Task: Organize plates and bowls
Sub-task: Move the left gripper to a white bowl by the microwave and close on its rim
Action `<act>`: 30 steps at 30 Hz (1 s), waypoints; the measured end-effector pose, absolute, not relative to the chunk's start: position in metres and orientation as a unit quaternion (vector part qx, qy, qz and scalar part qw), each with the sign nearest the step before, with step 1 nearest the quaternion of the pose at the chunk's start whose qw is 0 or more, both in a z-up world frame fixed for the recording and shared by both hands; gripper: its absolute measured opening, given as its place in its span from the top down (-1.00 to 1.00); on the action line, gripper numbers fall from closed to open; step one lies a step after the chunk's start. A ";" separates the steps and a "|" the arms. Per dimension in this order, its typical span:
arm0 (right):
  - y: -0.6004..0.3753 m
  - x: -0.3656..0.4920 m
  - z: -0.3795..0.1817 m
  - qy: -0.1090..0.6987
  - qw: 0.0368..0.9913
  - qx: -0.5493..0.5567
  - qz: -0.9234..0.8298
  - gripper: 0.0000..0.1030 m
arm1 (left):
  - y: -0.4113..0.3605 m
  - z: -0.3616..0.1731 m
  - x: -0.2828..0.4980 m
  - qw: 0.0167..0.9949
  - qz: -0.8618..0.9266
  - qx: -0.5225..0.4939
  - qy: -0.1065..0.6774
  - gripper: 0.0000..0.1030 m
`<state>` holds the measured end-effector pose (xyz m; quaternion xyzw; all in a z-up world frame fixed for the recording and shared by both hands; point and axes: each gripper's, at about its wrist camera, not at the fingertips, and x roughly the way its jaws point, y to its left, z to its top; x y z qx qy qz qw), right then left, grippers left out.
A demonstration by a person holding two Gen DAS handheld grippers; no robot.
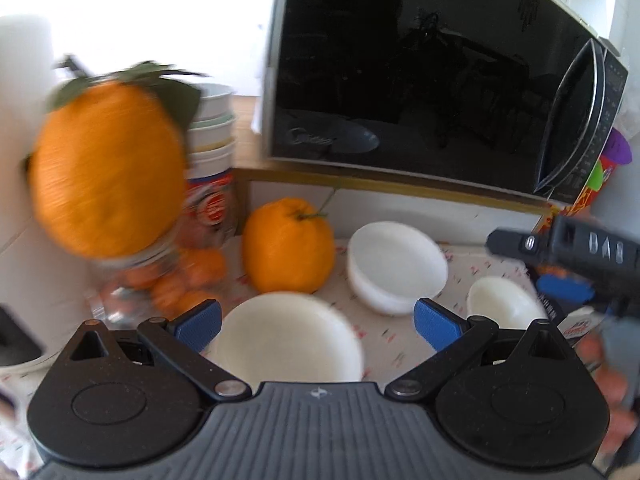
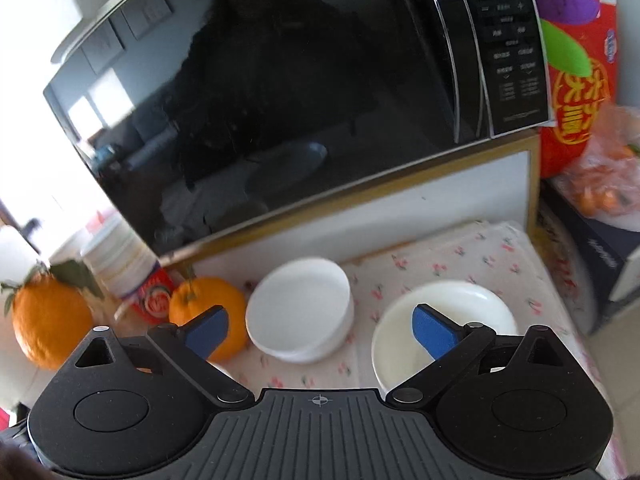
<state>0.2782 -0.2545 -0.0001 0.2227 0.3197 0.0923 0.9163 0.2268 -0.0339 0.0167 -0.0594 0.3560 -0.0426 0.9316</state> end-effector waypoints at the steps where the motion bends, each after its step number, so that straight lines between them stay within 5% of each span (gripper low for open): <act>1: -0.259 0.283 -0.008 0.311 0.915 0.235 0.108 -0.93 | -0.038 0.015 0.233 0.933 -0.046 -0.061 0.352 -0.98; 4: -0.269 0.305 -0.023 0.333 0.908 0.237 0.092 -0.89 | -0.048 0.008 0.249 0.937 -0.044 -0.064 0.341 -0.85; 8: -0.284 0.319 -0.036 0.320 0.901 0.276 0.095 -0.78 | -0.056 -0.005 0.264 0.933 -0.052 -0.082 0.347 -0.41; 13: -0.289 0.331 -0.047 0.318 0.891 0.308 0.098 -0.10 | -0.067 -0.016 0.277 0.928 -0.054 -0.085 0.358 -0.01; 30: -0.255 0.343 -0.054 0.343 0.898 0.255 0.106 0.50 | -0.081 -0.034 0.290 0.911 -0.040 -0.103 0.398 0.47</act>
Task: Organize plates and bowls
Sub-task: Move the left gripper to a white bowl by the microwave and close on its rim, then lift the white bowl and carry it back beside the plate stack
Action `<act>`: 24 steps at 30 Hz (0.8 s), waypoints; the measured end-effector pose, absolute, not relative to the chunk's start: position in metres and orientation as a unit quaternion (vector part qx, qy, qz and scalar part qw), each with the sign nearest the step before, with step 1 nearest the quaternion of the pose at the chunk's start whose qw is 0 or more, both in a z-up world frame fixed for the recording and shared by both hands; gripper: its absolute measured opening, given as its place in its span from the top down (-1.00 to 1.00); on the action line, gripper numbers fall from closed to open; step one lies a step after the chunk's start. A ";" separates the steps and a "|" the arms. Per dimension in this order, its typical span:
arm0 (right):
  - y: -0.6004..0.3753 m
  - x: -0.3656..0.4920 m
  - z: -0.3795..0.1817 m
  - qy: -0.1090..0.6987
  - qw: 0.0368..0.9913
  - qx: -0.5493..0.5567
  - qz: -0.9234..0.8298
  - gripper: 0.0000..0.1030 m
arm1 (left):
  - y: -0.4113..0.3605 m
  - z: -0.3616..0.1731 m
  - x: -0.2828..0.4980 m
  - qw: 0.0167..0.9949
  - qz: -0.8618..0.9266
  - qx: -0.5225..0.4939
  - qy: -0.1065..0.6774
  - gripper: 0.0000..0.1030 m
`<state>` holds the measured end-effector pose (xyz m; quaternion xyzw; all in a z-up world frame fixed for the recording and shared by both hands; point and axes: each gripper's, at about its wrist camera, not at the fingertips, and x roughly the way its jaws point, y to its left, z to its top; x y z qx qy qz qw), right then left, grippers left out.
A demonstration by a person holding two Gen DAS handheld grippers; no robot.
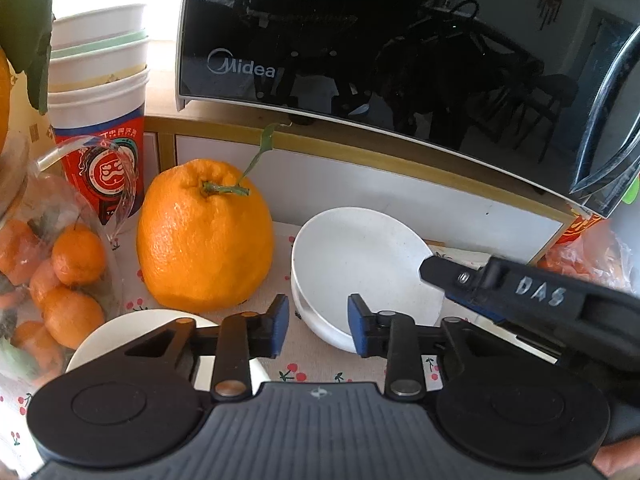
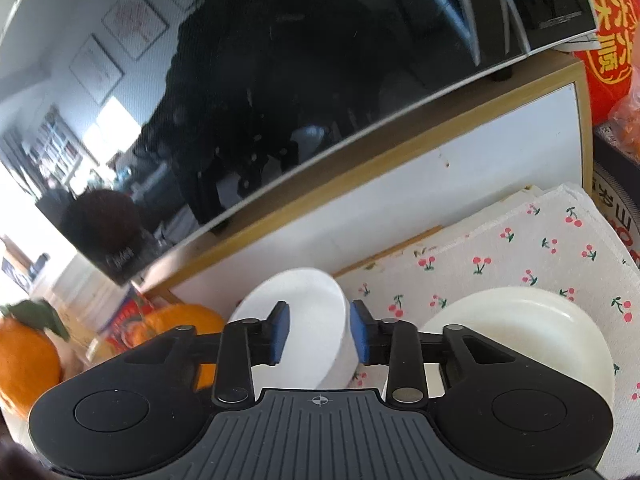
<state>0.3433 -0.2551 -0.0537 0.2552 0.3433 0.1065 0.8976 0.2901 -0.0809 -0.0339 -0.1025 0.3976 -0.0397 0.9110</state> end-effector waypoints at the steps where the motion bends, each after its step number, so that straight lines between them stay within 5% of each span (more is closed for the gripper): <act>1: -0.253 0.343 -0.054 0.345 0.900 0.246 0.104 0.56 | -0.081 -0.036 0.293 0.911 -0.040 -0.099 0.398 0.52; 9: -0.252 0.341 -0.061 0.356 0.897 0.243 0.100 0.73 | -0.087 -0.039 0.294 0.913 -0.038 -0.087 0.396 0.64; 24: -0.253 0.322 -0.029 0.344 0.902 0.237 0.109 0.73 | -0.079 -0.009 0.269 0.922 -0.042 -0.092 0.374 0.65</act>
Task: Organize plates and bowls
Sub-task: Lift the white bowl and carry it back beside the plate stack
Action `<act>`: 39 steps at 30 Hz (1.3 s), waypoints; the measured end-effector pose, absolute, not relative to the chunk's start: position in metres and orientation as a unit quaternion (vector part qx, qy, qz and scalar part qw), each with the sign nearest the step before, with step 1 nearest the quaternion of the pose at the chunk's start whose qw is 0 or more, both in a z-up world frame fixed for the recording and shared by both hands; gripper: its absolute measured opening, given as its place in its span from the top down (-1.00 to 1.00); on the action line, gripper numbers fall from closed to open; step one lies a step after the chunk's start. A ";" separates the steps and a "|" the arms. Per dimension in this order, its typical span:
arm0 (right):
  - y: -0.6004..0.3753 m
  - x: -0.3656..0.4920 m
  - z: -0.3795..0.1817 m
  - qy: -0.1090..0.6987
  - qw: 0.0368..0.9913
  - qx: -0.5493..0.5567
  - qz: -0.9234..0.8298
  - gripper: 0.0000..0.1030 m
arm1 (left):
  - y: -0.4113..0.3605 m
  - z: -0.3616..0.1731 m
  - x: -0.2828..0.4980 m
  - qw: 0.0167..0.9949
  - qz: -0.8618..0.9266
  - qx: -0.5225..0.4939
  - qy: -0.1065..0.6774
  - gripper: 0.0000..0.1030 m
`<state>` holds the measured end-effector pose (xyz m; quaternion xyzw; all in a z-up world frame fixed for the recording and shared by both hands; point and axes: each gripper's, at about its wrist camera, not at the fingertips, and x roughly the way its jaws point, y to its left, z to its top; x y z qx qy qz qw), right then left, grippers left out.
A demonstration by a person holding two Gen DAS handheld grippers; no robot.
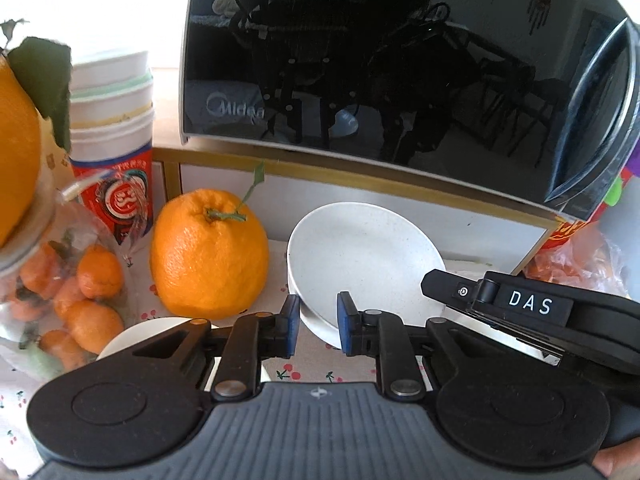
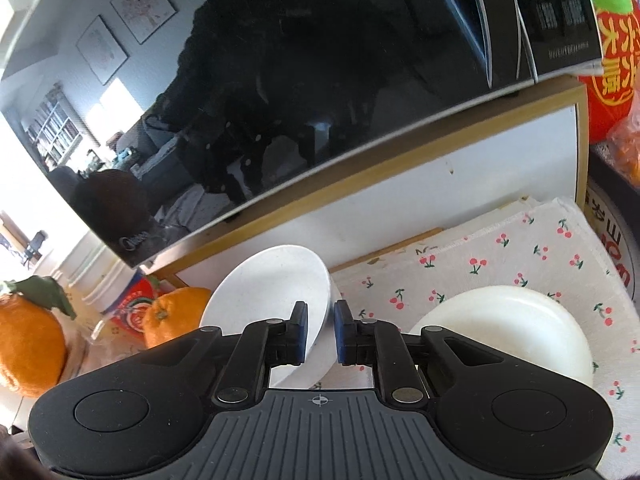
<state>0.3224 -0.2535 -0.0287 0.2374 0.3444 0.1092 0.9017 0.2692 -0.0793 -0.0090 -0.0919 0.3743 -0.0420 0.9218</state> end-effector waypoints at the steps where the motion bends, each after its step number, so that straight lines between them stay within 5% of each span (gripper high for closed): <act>1: -0.254 0.320 -0.025 0.345 0.902 0.236 0.110 0.73 | -0.079 -0.006 0.266 0.923 -0.043 -0.092 0.372 0.66; 14: -0.265 0.279 0.023 0.342 0.899 0.241 0.131 0.73 | -0.071 0.029 0.213 0.929 -0.055 -0.094 0.354 0.67; 39: -0.208 0.157 0.032 0.406 0.878 0.205 0.148 0.71 | -0.005 0.035 0.112 0.927 -0.090 -0.113 0.347 0.71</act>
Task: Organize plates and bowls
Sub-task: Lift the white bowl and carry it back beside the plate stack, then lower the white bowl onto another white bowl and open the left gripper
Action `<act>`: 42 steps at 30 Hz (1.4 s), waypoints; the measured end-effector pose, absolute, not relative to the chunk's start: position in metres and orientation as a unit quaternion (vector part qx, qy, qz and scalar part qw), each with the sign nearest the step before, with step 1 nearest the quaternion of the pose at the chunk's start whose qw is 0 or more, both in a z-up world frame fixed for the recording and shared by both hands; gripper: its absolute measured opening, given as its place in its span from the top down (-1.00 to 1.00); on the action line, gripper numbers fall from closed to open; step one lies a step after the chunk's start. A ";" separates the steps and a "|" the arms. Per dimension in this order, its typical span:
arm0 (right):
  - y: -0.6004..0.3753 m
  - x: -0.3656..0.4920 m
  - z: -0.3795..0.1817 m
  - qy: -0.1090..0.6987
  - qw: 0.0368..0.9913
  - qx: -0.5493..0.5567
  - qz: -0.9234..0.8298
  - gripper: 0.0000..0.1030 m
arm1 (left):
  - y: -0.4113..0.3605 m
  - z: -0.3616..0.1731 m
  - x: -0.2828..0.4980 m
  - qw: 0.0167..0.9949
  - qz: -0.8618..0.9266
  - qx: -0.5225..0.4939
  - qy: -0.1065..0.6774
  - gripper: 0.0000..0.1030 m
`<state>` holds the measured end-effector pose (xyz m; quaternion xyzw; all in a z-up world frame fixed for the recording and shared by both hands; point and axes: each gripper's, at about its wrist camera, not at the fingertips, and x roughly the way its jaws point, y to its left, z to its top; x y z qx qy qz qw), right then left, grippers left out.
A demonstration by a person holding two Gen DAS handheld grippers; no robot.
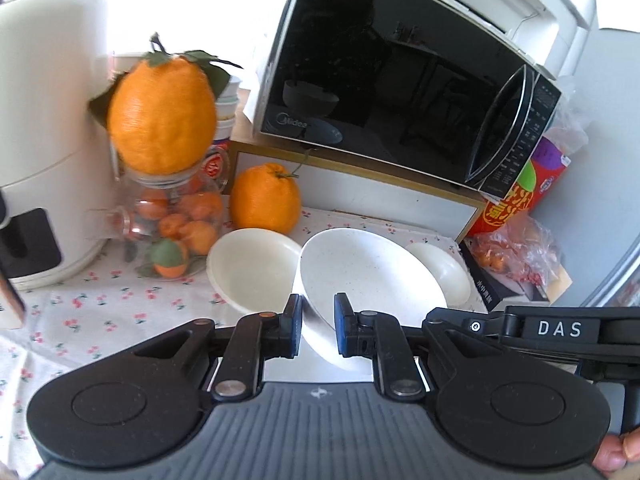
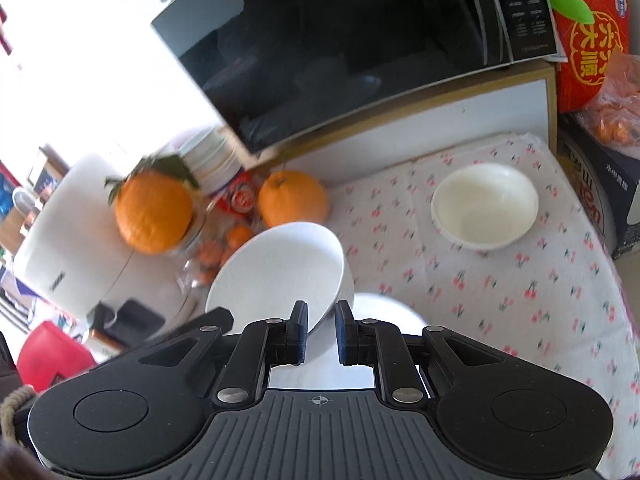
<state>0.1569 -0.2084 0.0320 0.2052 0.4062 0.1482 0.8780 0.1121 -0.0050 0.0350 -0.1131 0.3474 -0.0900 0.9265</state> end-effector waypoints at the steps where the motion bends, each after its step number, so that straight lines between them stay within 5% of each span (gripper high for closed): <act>1: -0.205 0.154 0.032 0.408 0.877 0.205 0.151 0.71 | -0.001 0.036 0.108 0.928 -0.090 -0.110 0.345 0.71; 42: -0.059 0.122 -0.029 0.500 0.824 0.111 0.244 0.68 | 0.140 -0.022 0.053 0.876 -0.078 -0.151 0.452 0.70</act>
